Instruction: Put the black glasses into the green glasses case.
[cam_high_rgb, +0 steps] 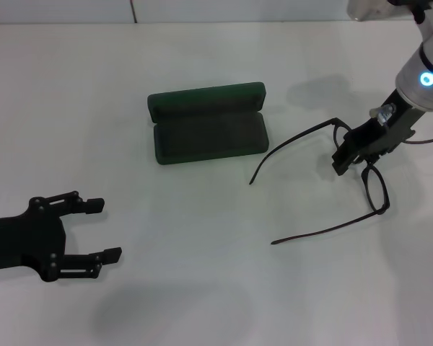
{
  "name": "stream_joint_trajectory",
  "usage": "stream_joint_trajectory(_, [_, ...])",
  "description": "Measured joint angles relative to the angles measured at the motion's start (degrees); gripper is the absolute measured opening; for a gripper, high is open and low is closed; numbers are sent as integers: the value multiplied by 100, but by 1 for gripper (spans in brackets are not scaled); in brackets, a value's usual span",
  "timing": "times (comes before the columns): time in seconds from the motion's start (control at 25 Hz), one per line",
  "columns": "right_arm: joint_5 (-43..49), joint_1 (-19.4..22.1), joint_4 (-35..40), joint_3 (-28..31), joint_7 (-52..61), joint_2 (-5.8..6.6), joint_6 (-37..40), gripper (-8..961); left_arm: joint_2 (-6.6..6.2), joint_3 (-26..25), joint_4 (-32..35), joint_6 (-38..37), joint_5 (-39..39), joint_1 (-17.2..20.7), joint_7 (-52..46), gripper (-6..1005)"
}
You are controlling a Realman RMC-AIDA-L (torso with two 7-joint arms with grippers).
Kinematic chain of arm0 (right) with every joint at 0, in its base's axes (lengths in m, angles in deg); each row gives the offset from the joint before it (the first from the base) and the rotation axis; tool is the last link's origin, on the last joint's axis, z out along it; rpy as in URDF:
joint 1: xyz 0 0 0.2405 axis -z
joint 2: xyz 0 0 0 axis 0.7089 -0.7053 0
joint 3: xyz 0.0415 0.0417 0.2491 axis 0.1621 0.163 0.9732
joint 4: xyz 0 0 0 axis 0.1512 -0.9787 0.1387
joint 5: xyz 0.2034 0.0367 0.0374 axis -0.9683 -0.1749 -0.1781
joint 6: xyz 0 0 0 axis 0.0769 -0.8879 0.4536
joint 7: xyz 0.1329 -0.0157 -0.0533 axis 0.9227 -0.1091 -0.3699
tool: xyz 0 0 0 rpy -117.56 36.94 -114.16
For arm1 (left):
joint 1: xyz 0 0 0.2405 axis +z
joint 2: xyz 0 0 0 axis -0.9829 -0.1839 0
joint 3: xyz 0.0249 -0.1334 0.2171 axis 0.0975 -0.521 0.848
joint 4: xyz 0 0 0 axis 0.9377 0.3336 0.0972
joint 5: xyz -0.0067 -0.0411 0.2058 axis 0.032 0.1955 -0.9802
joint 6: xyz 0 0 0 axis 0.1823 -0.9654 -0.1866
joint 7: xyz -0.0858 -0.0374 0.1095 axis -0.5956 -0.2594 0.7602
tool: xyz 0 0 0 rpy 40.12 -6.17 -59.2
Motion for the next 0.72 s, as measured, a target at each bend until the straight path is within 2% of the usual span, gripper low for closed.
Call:
stream_joint_trajectory(0.04, [-3, 4, 26, -15, 0, -3, 5, 735, -2, 0, 0, 0, 0, -3, 0, 871])
stream_joint_trajectory(0.24, [-1, 4, 27, -15, 2, -3, 50, 504, -2, 0, -2, 2, 0, -18, 0, 871])
stream_joint_trajectory(0.56, [28, 2, 28, -15, 13, 16, 182, 303, 8, 0, -2, 16, -1, -69, 0, 870])
stream_joint_trajectory(0.72, [36, 0, 48, -15, 13, 39, 206, 154, 10, 0, -2, 25, -1, -71, 0, 868])
